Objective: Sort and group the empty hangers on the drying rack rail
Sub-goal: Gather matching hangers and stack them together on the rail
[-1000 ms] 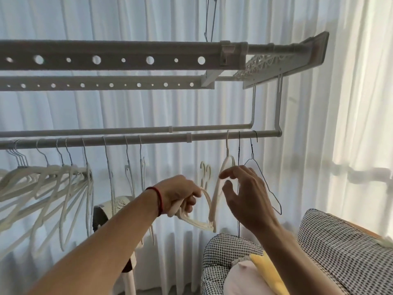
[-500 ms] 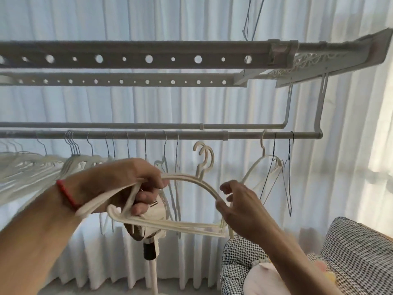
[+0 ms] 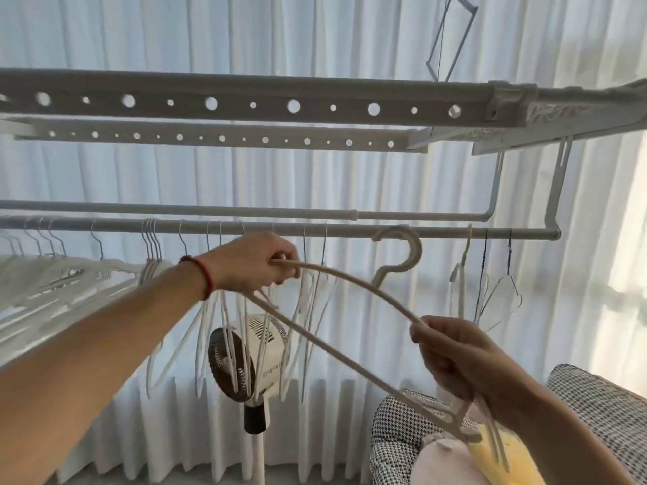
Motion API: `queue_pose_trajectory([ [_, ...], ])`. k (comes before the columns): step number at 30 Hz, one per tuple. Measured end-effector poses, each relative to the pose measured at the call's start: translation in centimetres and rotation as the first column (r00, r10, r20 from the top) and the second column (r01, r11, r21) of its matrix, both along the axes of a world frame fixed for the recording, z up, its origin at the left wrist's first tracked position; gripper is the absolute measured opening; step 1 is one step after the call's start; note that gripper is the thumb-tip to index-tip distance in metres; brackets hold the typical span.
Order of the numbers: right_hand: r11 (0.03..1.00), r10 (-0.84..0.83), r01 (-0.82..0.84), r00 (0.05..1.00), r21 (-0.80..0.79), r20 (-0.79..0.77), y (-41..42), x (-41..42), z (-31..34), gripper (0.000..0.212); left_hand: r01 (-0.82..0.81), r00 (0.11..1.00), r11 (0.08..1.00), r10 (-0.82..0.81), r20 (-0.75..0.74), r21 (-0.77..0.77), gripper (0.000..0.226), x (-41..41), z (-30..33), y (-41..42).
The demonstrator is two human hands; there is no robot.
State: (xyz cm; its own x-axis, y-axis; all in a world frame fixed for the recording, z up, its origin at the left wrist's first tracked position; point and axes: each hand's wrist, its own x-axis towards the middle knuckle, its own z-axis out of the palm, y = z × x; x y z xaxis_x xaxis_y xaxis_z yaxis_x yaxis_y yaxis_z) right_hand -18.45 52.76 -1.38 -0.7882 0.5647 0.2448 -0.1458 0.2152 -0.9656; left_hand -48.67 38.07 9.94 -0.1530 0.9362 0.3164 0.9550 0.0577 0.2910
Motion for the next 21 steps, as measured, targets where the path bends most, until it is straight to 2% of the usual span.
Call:
queue_pose_trajectory([
  [2,0.989,-0.040,0.029,0.996,-0.142,-0.076,0.0,1.9,1.9,0.040,0.038,0.999,0.992,-0.037,-0.015,0.121,0.020,1.8,-0.4,2.2],
  [5,0.970,-0.117,0.110,0.993,-0.215,-0.020,-0.6,5.3,5.7,0.039,0.097,0.995,0.964,-0.101,0.004,0.249,0.015,3.9,-0.8,5.4],
  [6,0.969,-0.145,0.146,0.989,-0.199,0.022,-1.0,6.0,6.7,0.040,0.104,0.994,0.963,-0.111,0.015,0.247,0.021,4.4,-1.0,6.4],
  [8,0.966,-0.214,0.226,0.972,-0.129,0.099,-1.9,6.4,7.9,0.045,0.082,0.996,0.981,-0.088,0.029,0.178,0.049,5.5,-1.9,8.1],
  [10,0.955,-0.264,0.277,0.957,-0.107,0.122,-2.8,5.5,8.3,0.040,0.042,0.998,0.989,-0.048,0.040,0.139,0.065,6.3,-3.2,9.1],
  [13,0.945,-0.300,0.312,0.947,-0.102,0.116,-3.8,3.2,9.1,0.027,-0.028,0.997,0.980,0.012,0.083,0.196,0.067,6.6,-4.4,9.4],
  [15,0.930,-0.366,0.367,0.916,0.025,0.163,-3.8,2.5,10.0,0.026,-0.034,0.993,0.967,0.003,0.121,0.251,0.066,6.4,-4.6,9.1],
  [17,0.912,-0.408,0.384,0.885,0.143,0.222,-3.6,3.0,11.0,0.025,0.010,0.989,0.970,-0.045,0.140,0.242,0.066,6.0,-4.9,8.7],
  [21,0.953,-0.304,0.294,0.911,0.078,0.280,-2.7,6.3,11.6,0.027,0.026,0.998,0.974,-0.037,0.045,0.223,0.055,4.5,-6.8,7.8],
])
